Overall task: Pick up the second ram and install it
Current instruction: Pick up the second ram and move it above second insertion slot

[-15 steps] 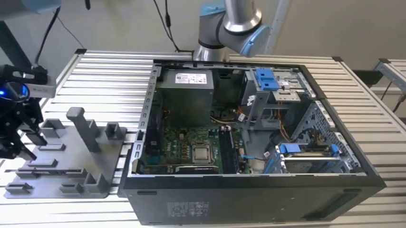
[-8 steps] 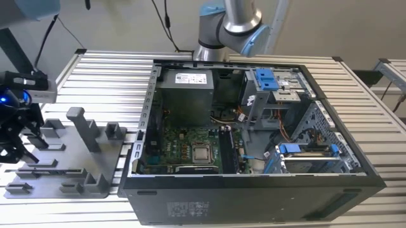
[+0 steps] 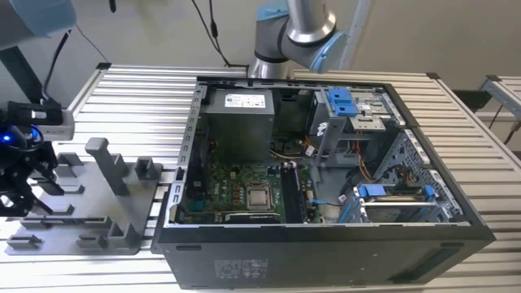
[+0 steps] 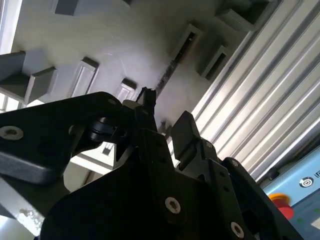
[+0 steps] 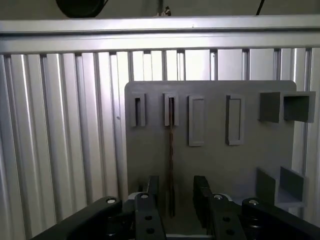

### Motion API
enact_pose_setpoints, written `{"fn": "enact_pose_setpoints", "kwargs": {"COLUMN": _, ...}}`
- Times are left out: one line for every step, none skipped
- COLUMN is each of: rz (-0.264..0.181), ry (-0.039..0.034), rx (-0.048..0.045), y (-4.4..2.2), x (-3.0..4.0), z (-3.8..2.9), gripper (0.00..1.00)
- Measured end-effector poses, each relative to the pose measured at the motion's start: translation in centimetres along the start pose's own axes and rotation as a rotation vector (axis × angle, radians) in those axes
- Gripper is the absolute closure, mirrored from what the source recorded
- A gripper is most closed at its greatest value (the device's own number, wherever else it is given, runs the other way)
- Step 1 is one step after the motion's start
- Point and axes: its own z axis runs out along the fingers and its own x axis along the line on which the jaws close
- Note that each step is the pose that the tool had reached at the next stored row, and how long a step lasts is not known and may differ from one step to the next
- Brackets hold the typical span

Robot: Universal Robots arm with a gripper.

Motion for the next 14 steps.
{"fn": "enact_pose_setpoints", "kwargs": {"rz": -0.001, "ry": -0.0010, "rx": -0.0003, "y": 0.02, "x": 0.01, "z": 0.17, "gripper": 0.58}}
{"fn": "enact_pose_setpoints", "kwargs": {"rz": -0.002, "ry": -0.0015, "rx": 0.0000, "y": 0.06, "x": 0.03, "z": 0.35, "gripper": 0.58}}
{"fn": "enact_pose_setpoints", "kwargs": {"rz": -0.003, "ry": -0.0016, "rx": 0.0003, "y": 0.10, "x": 0.05, "z": 0.54, "gripper": 0.58}}
{"fn": "enact_pose_setpoints", "kwargs": {"rz": -0.003, "ry": -0.0016, "rx": 0.0012, "y": 0.14, "x": 0.06, "z": 0.70, "gripper": 0.58}}
{"fn": "enact_pose_setpoints", "kwargs": {"rz": -0.004, "ry": -0.0018, "rx": 0.0037, "y": 0.19, "x": 0.07, "z": 0.87, "gripper": 0.58}}
{"fn": "enact_pose_setpoints", "kwargs": {"rz": -0.004, "ry": -0.0019, "rx": 0.0064, "y": 0.22, "x": 0.09, "z": 1.03, "gripper": 0.58}}
{"fn": "enact_pose_setpoints", "kwargs": {"rz": -0.004, "ry": -0.0022, "rx": 0.0071, "y": 0.22, "x": 0.11, "z": 1.21, "gripper": 0.58}}
{"fn": "enact_pose_setpoints", "kwargs": {"rz": -0.004, "ry": -0.0023, "rx": 0.0075, "y": 0.22, "x": 0.11, "z": 1.34, "gripper": 0.58}}
{"fn": "enact_pose_setpoints", "kwargs": {"rz": -0.004, "ry": -0.0021, "rx": 0.0077, "y": 0.23, "x": 0.11, "z": 1.39, "gripper": 0.58}}
{"fn": "enact_pose_setpoints", "kwargs": {"rz": -0.004, "ry": -0.0020, "rx": 0.0076, "y": 0.23, "x": 0.11, "z": 1.40, "gripper": 0.58}}
{"fn": "enact_pose_setpoints", "kwargs": {"rz": -0.004, "ry": -0.0020, "rx": 0.0075, "y": 0.24, "x": 0.11, "z": 1.40, "gripper": 0.58}}
{"fn": "enact_pose_setpoints", "kwargs": {"rz": -0.004, "ry": -0.0019, "rx": 0.0075, "y": 0.24, "x": 0.11, "z": 1.40, "gripper": 0.58}}
{"fn": "enact_pose_setpoints", "kwargs": {"rz": -0.004, "ry": -0.0017, "rx": 0.0072, "y": 0.23, "x": 0.12, "z": 1.45, "gripper": 0.58}}
{"fn": "enact_pose_setpoints", "kwargs": {"rz": -0.004, "ry": -0.0011, "rx": 0.0048, "y": 0.24, "x": 0.11, "z": 1.52, "gripper": 0.58}}
